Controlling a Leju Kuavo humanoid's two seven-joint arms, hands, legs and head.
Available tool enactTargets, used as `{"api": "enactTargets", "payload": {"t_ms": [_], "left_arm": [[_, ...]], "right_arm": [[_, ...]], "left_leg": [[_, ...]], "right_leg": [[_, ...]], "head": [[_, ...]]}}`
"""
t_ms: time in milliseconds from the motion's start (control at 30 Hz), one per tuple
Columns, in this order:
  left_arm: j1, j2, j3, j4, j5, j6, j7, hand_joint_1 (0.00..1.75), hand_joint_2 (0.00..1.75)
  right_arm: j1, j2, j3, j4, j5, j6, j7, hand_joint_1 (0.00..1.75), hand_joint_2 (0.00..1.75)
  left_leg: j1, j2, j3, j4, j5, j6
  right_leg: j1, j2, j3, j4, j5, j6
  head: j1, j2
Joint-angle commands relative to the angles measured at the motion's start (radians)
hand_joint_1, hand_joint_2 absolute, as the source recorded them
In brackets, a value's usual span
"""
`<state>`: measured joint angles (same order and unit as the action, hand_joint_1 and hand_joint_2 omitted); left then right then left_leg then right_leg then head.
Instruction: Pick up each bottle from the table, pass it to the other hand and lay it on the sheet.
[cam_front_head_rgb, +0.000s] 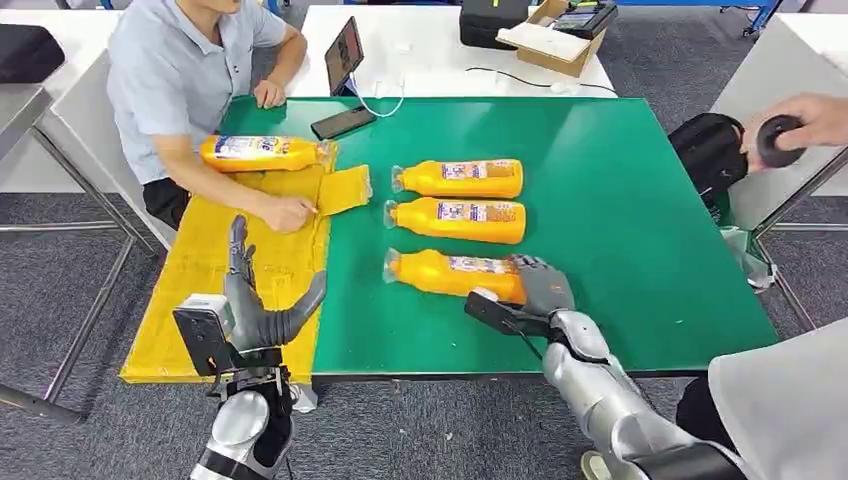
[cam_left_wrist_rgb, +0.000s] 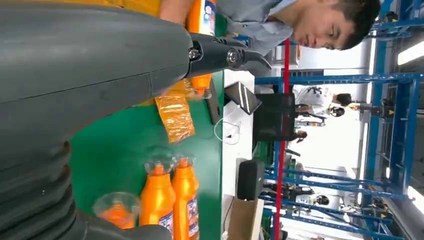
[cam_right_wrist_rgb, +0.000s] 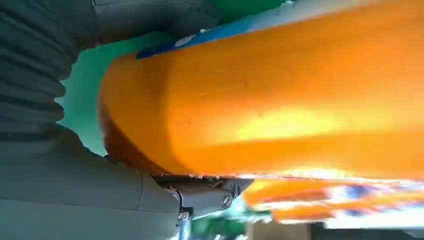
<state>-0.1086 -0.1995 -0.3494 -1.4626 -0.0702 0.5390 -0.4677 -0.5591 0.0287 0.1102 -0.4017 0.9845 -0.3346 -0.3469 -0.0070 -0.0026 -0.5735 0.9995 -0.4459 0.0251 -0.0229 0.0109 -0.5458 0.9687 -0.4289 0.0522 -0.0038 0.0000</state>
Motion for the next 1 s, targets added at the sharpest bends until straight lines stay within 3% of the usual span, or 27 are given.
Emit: {"api": "enactTargets", "payload": {"t_ms": [33, 133, 167, 200, 233, 300, 367, 400, 500, 667, 733, 933, 1000], "left_arm": [[0.045, 0.032, -0.060, 0.203, 0.008, -0.068, 0.105, 0.00, 1.75], [0.065, 0.041, -0.090, 0.267, 0.076, -0.089, 0.079, 0.00, 1.75], [0.070, 0.040, -0.093, 0.269, 0.076, -0.074, 0.062, 0.00, 1.75], [0.083, 0.029, -0.080, 0.253, 0.083, -0.024, 0.007, 0.00, 1.75], [0.089, 0.031, -0.088, 0.236, 0.086, 0.011, -0.024, 0.00, 1.75], [0.098, 0.038, -0.099, 0.188, 0.112, 0.036, -0.035, 0.00, 1.75], [0.105, 0.057, -0.119, 0.147, 0.128, 0.027, -0.018, 0.00, 1.75], [0.107, 0.064, -0.130, 0.133, 0.146, 0.007, -0.004, 0.00, 1.75], [0.118, 0.079, -0.149, 0.088, 0.207, -0.059, 0.016, 0.00, 1.75], [0.123, 0.094, -0.198, 0.016, 0.247, -0.135, 0.001, 0.00, 1.75], [0.118, 0.102, -0.218, 0.002, 0.288, -0.198, 0.028, 0.00, 1.75], [0.115, 0.107, -0.227, -0.007, 0.337, -0.263, 0.051, 0.00, 1.75], [0.111, 0.107, -0.227, -0.005, 0.335, -0.263, 0.048, 0.00, 1.75]], "right_arm": [[0.240, 0.131, -0.059, -0.294, -0.285, 0.004, -0.160, 1.68, 1.75], [0.318, 0.140, 0.006, -0.472, -0.433, -0.031, -0.156, 1.69, 1.75], [0.334, 0.143, 0.013, -0.509, -0.458, -0.056, -0.153, 1.64, 1.75], [0.357, 0.155, 0.012, -0.559, -0.499, -0.097, -0.179, 1.71, 1.75], [0.379, 0.160, 0.027, -0.604, -0.538, -0.116, -0.185, 1.64, 1.75], [0.411, 0.171, 0.047, -0.671, -0.594, -0.157, -0.195, 1.75, 1.75], [0.430, 0.172, 0.073, -0.703, -0.618, -0.183, -0.197, 1.62, 1.75], [0.433, 0.170, 0.093, -0.707, -0.633, -0.179, -0.198, 1.66, 1.75], [0.434, 0.164, 0.167, -0.694, -0.634, -0.162, -0.201, 1.59, 1.75], [0.399, 0.182, 0.309, -0.593, -0.594, -0.147, -0.202, 1.69, 1.75], [0.372, 0.193, 0.361, -0.533, -0.580, -0.154, -0.210, 1.66, 1.75], [0.326, 0.212, 0.425, -0.432, -0.579, -0.166, -0.226, 1.75, 1.75], [0.323, 0.220, 0.439, -0.421, -0.579, -0.155, -0.225, 1.69, 1.75]], "left_leg": [[0.003, -0.001, 0.002, -0.003, 0.001, -0.003], [0.003, -0.002, 0.002, -0.003, 0.001, -0.002], [0.003, -0.002, 0.001, -0.003, 0.000, -0.002], [0.001, -0.001, -0.001, -0.002, 0.000, -0.001], [0.003, -0.002, -0.003, -0.002, 0.000, -0.002], [0.002, -0.001, -0.008, 0.000, 0.000, -0.002], [0.002, -0.001, -0.013, 0.000, -0.001, -0.002], [0.002, -0.001, -0.014, 0.000, 0.000, -0.002], [0.002, -0.002, -0.014, 0.000, -0.001, -0.002], [0.003, 0.000, -0.016, 0.001, -0.001, -0.003], [0.002, 0.000, -0.017, 0.000, 0.000, -0.002], [0.003, 0.000, -0.014, 0.000, -0.001, -0.002], [0.002, -0.001, -0.016, 0.000, 0.000, -0.002]], "right_leg": [[0.003, -0.002, 0.002, -0.004, 0.001, -0.004], [0.003, -0.003, 0.002, -0.003, 0.000, -0.003], [0.003, -0.002, 0.002, -0.003, -0.001, -0.003], [0.002, -0.001, 0.000, -0.001, -0.001, -0.002], [0.003, -0.002, -0.001, -0.002, -0.001, -0.003], [0.002, -0.001, -0.006, 0.000, -0.001, -0.002], [0.002, -0.002, -0.011, 0.001, -0.002, -0.002], [0.002, -0.001, -0.012, 0.001, -0.001, -0.002], [0.002, -0.002, -0.011, 0.001, -0.002, -0.002], [0.003, 0.000, -0.014, 0.001, -0.001, -0.003], [0.002, 0.000, -0.015, 0.001, 0.000, -0.002], [0.003, 0.000, -0.012, 0.000, -0.001, -0.003], [0.002, 0.000, -0.014, 0.000, 0.000, -0.002]], "head": [[0.000, 0.000], [0.000, 0.000], [0.000, 0.000], [0.000, 0.000], [0.000, 0.000], [0.000, 0.000], [0.000, 0.000], [0.000, 0.000], [0.000, 0.000], [0.000, 0.000], [0.000, 0.000], [0.000, 0.000], [0.000, 0.000]]}}
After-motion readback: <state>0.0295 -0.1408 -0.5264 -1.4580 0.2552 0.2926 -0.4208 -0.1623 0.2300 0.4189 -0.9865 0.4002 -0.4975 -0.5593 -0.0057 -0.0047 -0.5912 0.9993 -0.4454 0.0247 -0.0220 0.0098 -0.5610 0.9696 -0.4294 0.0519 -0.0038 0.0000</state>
